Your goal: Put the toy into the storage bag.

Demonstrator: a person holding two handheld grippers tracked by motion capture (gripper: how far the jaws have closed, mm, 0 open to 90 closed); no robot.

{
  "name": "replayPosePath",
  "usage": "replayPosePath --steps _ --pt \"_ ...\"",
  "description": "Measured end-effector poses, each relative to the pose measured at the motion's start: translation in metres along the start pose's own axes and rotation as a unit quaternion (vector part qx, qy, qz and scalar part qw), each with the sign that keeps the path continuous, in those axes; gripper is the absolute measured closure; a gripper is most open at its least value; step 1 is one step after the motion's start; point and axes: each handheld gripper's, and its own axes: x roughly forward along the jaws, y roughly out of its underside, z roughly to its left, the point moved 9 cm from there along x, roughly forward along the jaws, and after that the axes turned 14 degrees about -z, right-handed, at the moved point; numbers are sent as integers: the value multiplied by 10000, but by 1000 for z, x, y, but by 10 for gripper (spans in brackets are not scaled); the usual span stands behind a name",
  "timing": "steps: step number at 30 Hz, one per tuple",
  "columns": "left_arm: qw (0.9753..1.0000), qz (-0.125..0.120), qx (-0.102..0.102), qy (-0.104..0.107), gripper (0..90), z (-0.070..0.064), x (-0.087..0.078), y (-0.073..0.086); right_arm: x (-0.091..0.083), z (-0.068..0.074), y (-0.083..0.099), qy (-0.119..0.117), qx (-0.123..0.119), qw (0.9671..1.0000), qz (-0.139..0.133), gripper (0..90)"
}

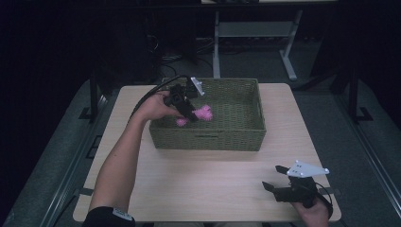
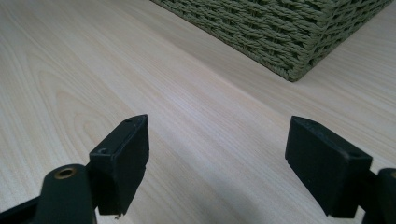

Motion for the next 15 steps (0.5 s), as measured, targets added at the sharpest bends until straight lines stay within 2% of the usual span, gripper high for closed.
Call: replayPosePath --steps 3,15 --pt "9999 13 -98 54 583 2 3 1 -2 -1 0 13 21 10000 -23 212" --pt "9999 36 -115 34 581 8 11 4 -2 -3 0 34 43 10000 -24 212"
